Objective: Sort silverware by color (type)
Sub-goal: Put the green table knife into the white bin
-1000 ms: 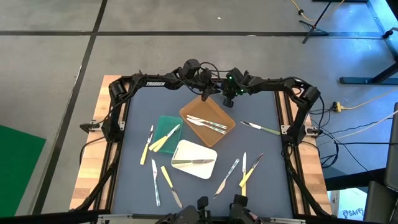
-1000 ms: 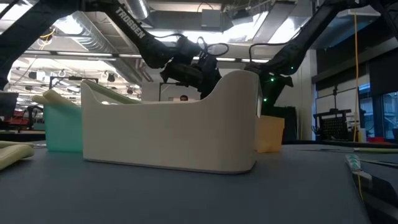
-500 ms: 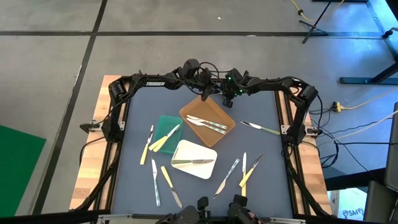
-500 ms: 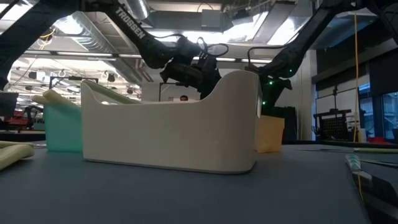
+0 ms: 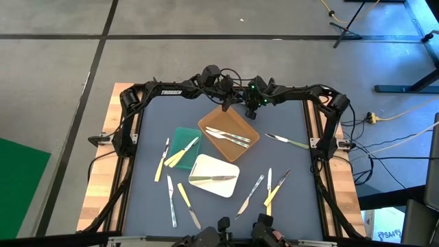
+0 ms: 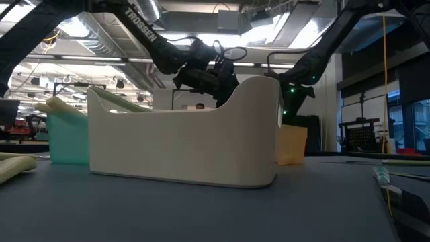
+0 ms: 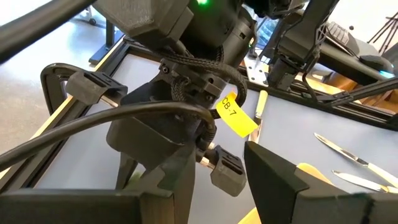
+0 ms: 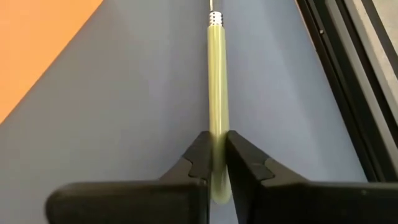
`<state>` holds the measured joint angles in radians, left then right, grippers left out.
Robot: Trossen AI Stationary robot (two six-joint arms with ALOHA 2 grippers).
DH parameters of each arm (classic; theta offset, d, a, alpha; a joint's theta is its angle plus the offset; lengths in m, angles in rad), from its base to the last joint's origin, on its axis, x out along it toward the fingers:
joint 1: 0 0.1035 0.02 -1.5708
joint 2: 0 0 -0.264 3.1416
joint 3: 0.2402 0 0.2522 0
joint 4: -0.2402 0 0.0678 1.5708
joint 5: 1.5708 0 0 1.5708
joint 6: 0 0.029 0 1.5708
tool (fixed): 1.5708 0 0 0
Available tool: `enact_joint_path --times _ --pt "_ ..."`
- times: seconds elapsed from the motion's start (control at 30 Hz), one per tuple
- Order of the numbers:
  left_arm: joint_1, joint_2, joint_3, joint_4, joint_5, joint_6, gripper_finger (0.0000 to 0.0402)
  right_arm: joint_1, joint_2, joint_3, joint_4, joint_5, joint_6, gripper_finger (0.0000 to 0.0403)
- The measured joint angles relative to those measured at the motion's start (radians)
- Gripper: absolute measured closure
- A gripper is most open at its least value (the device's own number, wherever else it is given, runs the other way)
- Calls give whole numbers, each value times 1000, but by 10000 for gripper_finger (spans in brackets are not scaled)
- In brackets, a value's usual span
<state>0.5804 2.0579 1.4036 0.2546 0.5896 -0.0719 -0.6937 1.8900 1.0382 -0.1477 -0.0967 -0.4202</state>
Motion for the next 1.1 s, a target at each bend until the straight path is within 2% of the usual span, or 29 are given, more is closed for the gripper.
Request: enact_joint_path --times 0.4,0.63,0.87,1.1 --pt "0 0 0 0 0 -3 269 -14 4 -3 18 11 30 299" --pt "0 0 0 0 4 -4 269 -22 5 -3 19 8 34 272" --pt "-1 -1 0 0 4 -5 269 -27 28 5 12 -37 38 280" --pt "-1 -1 0 0 4 -5 269 -32 32 32 -46 -104 49 311"
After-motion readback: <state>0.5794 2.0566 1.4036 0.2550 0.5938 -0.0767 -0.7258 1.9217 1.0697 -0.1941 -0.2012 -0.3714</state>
